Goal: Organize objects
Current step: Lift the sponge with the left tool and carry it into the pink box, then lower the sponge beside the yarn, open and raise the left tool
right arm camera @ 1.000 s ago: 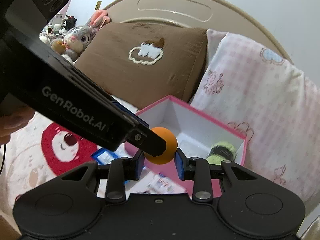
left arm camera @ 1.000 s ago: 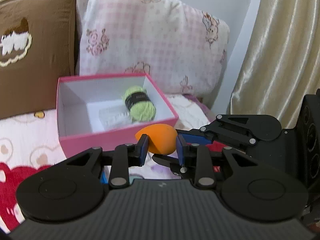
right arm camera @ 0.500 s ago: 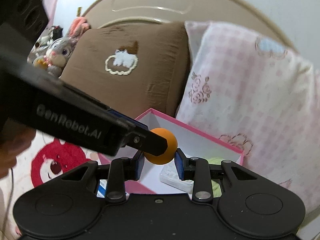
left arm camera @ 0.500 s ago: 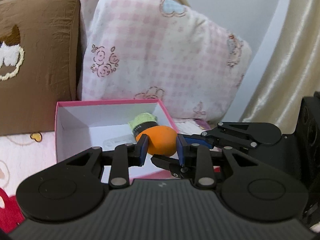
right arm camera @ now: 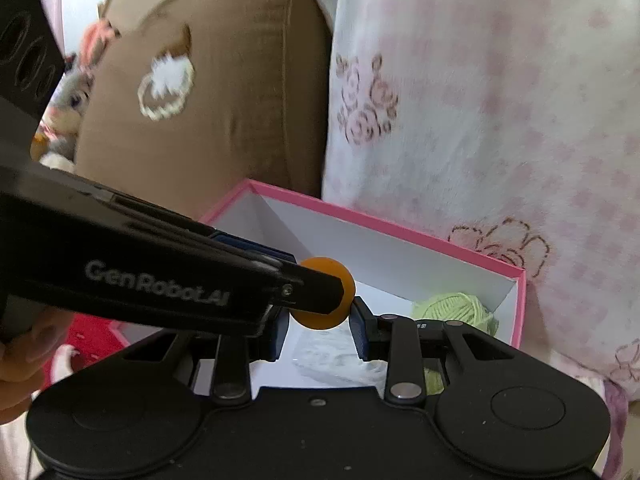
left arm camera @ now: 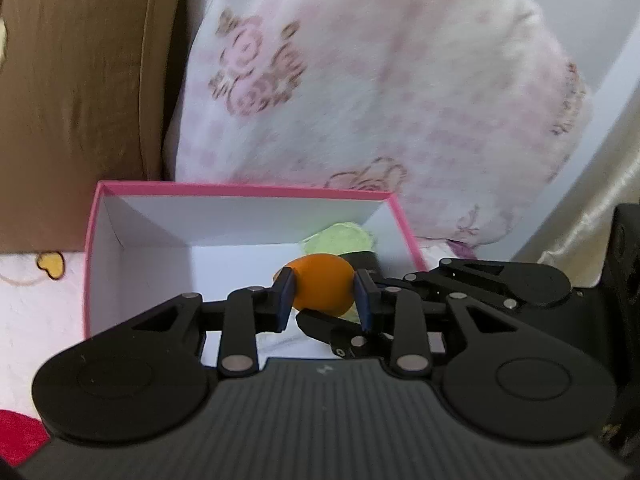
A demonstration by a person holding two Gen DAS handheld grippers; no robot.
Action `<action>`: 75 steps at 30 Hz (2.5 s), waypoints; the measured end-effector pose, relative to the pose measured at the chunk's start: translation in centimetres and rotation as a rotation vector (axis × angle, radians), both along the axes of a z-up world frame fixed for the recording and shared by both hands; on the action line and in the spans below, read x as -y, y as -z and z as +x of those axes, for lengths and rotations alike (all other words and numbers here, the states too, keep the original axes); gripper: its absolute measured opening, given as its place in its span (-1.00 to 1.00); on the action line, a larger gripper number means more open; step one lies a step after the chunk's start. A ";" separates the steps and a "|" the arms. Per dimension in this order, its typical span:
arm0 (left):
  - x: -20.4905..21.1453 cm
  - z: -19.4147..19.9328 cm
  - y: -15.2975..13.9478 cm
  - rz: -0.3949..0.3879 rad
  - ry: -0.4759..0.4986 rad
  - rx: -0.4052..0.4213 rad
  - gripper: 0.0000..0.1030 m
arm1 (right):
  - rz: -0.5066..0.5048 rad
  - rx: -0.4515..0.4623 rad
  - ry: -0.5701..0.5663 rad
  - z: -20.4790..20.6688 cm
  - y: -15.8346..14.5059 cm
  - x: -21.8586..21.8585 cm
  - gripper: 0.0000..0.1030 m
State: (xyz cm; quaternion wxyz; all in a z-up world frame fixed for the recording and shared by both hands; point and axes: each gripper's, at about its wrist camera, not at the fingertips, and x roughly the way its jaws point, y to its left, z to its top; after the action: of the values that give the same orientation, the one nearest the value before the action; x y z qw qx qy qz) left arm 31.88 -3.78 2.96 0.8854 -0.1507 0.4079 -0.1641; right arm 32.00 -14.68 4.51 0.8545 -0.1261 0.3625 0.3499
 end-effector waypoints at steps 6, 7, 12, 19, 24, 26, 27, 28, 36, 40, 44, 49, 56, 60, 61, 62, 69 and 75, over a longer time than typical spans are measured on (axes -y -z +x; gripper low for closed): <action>-0.2 2.8 3.0 0.004 -0.039 -0.032 -0.41 | -0.031 -0.055 0.011 3.5 2.6 -1.4 -0.28; -0.3 3.3 3.4 -0.003 -0.045 -0.039 -0.41 | -0.034 -0.059 0.012 3.8 2.8 -1.4 -0.28; -1.2 5.2 5.2 -0.059 -0.056 -0.086 -0.41 | -0.073 -0.082 0.009 5.4 4.2 -2.2 -0.28; -2.4 6.6 7.1 -0.124 -0.062 -0.144 -0.41 | -0.120 -0.088 -0.025 6.3 5.7 -3.0 -0.27; -2.8 7.3 8.5 -0.167 -0.067 -0.171 -0.39 | -0.099 -0.121 0.005 6.8 6.4 -3.0 -0.23; -3.3 7.5 9.1 -0.216 -0.082 -0.194 -0.39 | -0.097 -0.132 0.017 6.9 6.6 -2.9 -0.23; -3.3 7.7 9.3 -0.234 -0.085 -0.198 -0.39 | -0.101 -0.127 0.024 6.8 6.6 -2.9 -0.23; -3.4 7.9 9.4 -0.255 -0.090 -0.203 -0.39 | -0.110 -0.123 0.032 6.9 6.5 -3.0 -0.22; -2.6 7.7 9.9 -0.294 -0.122 -0.185 -0.38 | -0.114 -0.046 0.067 5.3 5.2 -2.1 -0.20; -1.9 7.9 9.9 -0.290 -0.147 -0.185 -0.38 | -0.083 -0.014 0.065 4.1 4.5 -1.2 -0.20; -0.9 8.0 9.8 -0.275 -0.159 -0.195 -0.38 | -0.071 0.003 0.067 3.4 4.2 -0.1 -0.20; 0.3 8.1 9.6 -0.257 -0.154 -0.188 -0.38 | -0.050 -0.002 0.074 2.8 4.1 1.3 -0.20; 0.8 6.3 6.6 -0.102 -0.097 -0.111 -0.35 | -0.013 0.001 0.076 1.8 3.5 3.1 -0.19; 0.8 4.3 4.4 0.014 -0.061 -0.082 -0.21 | -0.005 0.026 0.071 0.4 2.7 4.0 -0.12; 1.0 3.6 3.9 0.033 -0.054 -0.075 -0.20 | -0.004 0.037 0.070 -0.1 2.3 4.1 -0.08; 0.9 2.9 3.2 0.044 -0.046 -0.071 -0.20 | -0.003 0.048 0.068 -0.7 2.0 3.8 -0.06; -0.5 -1.8 -1.2 0.093 -0.019 -0.078 -0.16 | 0.011 0.100 0.041 -4.9 -2.2 4.3 0.07; -0.6 -6.6 -5.0 0.119 0.013 -0.040 -0.04 | -0.013 0.137 0.044 -9.3 -5.2 4.8 0.34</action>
State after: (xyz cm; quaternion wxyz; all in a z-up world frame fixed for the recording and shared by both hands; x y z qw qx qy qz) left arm 25.33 -3.17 7.99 0.8834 -0.0982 0.4356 -0.1422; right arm 22.69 -19.47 9.75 0.8841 -0.1473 0.3080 0.3191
